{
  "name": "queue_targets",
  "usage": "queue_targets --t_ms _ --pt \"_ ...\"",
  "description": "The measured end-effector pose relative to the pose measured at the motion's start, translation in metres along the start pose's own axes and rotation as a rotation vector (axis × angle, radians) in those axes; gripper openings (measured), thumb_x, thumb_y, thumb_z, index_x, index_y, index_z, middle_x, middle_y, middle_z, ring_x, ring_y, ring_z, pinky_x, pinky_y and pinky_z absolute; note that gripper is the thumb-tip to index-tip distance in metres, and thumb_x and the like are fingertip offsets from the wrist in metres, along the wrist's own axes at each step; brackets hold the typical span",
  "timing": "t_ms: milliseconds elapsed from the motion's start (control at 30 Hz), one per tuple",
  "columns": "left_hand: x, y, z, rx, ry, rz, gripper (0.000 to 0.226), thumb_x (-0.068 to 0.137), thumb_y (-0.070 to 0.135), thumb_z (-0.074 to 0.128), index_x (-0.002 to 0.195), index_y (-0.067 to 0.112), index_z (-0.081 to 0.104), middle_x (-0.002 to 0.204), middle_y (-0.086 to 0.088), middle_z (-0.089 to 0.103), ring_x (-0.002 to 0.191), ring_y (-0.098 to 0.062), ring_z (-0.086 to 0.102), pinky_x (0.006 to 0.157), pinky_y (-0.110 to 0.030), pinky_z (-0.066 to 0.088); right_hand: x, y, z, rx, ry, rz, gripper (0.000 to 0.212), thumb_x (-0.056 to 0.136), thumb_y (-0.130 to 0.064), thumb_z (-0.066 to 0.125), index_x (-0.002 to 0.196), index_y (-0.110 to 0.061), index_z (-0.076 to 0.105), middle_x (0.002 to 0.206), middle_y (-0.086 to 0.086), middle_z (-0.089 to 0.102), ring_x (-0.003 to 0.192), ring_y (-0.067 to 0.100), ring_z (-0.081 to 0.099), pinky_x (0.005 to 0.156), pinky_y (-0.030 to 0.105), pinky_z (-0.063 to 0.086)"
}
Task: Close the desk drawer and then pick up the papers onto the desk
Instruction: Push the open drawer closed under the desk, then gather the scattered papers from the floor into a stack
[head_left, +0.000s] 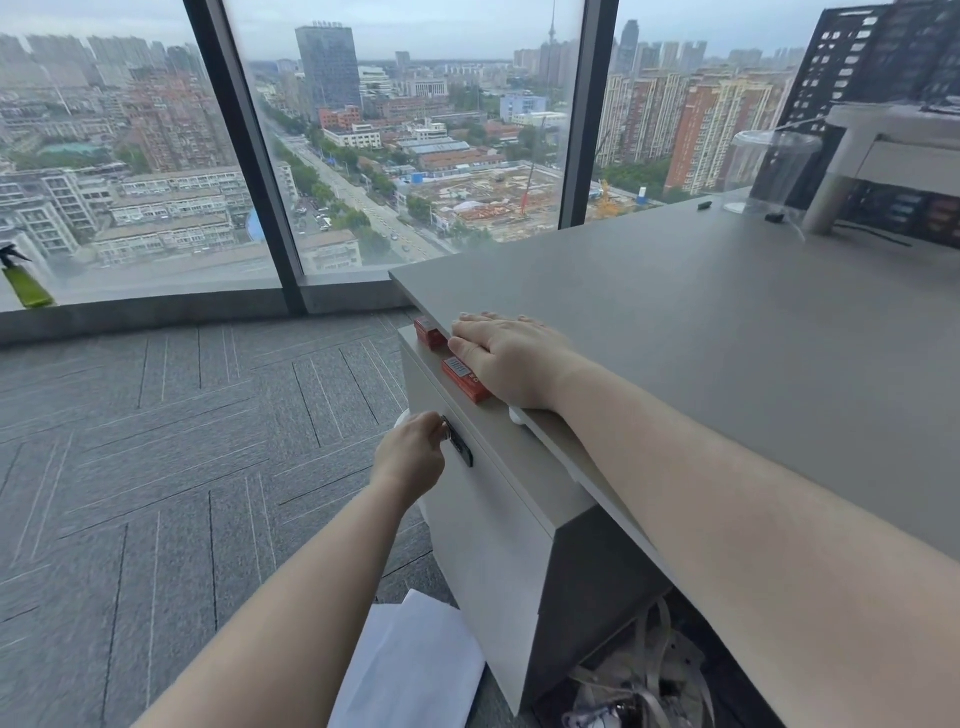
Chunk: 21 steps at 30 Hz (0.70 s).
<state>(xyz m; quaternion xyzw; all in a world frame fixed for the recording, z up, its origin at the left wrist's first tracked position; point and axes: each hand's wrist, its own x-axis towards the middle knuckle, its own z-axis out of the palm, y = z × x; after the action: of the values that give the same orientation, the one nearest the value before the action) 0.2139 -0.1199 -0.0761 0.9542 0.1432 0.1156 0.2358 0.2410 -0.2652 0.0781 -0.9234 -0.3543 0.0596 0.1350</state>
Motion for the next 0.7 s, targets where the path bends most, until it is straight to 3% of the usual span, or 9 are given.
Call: queue_targets --t_ms 200,267,367,433,467,533,633,700 --pt "-0.003 -0.005 -0.003 -0.048 0.0 -0.033 0.029 0.093 0.029 0.044 0.096 0.008 0.064 0.095 -0.012 0.067 0.093 -0.034 0.061 0.066 -0.034 0.041 -0.002 -0.003 0.0 -0.033 -0.017 -0.009 0.053 0.1 -0.044 0.022 0.149 -0.026 0.03 0.161 -0.009 0.018 0.149 0.009 0.011 0.119 0.032 0.006" --pt "-0.009 -0.014 -0.005 -0.123 -0.048 -0.055 0.031 0.092 0.032 0.047 0.112 0.014 0.064 0.113 -0.008 0.068 0.105 -0.028 0.062 0.083 -0.035 0.048 -0.003 -0.002 0.0 -0.045 -0.019 -0.005 0.054 0.099 -0.045 0.023 0.149 -0.024 0.03 0.161 -0.008 0.019 0.149 0.01 0.011 0.12 0.032 0.007" --pt "-0.023 -0.049 -0.014 -0.173 -0.153 -0.12 0.048 0.092 0.034 0.047 0.136 0.016 0.046 0.137 -0.005 0.055 0.126 -0.023 0.052 0.105 -0.039 0.042 -0.003 -0.009 0.003 -0.032 0.043 -0.003 0.049 0.099 -0.043 0.029 0.139 -0.02 0.045 0.156 -0.004 0.034 0.146 0.018 0.025 0.117 0.034 0.019" --pt "-0.033 -0.082 -0.02 -0.131 -0.191 -0.178 0.049 0.093 0.034 0.045 0.139 0.016 0.041 0.144 -0.006 0.048 0.132 -0.024 0.045 0.108 -0.04 0.037 0.001 -0.021 0.009 -0.031 0.066 -0.035 0.039 0.098 -0.04 0.032 0.121 -0.021 0.058 0.145 -0.002 0.047 0.14 0.022 0.036 0.112 0.034 0.028" --pt "-0.036 -0.102 -0.021 -0.116 -0.202 -0.217 0.049 0.094 0.032 0.044 0.139 0.016 0.041 0.146 -0.006 0.046 0.134 -0.025 0.043 0.11 -0.04 0.035 0.006 -0.03 0.014 -0.067 0.058 -0.069 0.032 0.098 -0.038 0.033 0.103 -0.022 0.06 0.136 -0.001 0.054 0.135 0.022 0.042 0.108 0.034 0.03" --pt "-0.041 -0.137 -0.024 -0.107 -0.211 -0.295 0.048 0.094 0.03 0.044 0.139 0.014 0.042 0.147 -0.009 0.045 0.135 -0.026 0.041 0.111 -0.039 0.033 0.015 -0.051 0.025 -0.118 0.051 -0.128 0.03 0.099 -0.035 0.033 0.074 -0.022 0.044 0.115 0.0 0.06 0.12 0.022 0.052 0.1 0.034 0.033" --pt "-0.046 -0.18 -0.021 -0.083 -0.22 -0.355 0.047 0.093 0.028 0.045 0.136 0.009 0.045 0.144 -0.012 0.048 0.134 -0.027 0.043 0.111 -0.037 0.034 0.032 -0.077 0.049 -0.061 0.069 -0.162 0.033 0.098 -0.034 0.035 0.068 -0.022 0.038 0.092 0.0 0.057 0.091 0.024 0.052 0.072 0.032 0.035" --pt "-0.053 -0.203 -0.014 -0.065 -0.252 -0.385 0.047 0.093 0.029 0.045 0.135 0.008 0.047 0.143 -0.012 0.049 0.133 -0.027 0.044 0.111 -0.037 0.035 0.049 -0.086 0.079 -0.008 0.025 -0.134 0.03 0.098 -0.036 0.035 0.081 -0.02 0.053 0.093 0.0 0.059 0.089 0.024 0.053 0.068 0.032 0.037"
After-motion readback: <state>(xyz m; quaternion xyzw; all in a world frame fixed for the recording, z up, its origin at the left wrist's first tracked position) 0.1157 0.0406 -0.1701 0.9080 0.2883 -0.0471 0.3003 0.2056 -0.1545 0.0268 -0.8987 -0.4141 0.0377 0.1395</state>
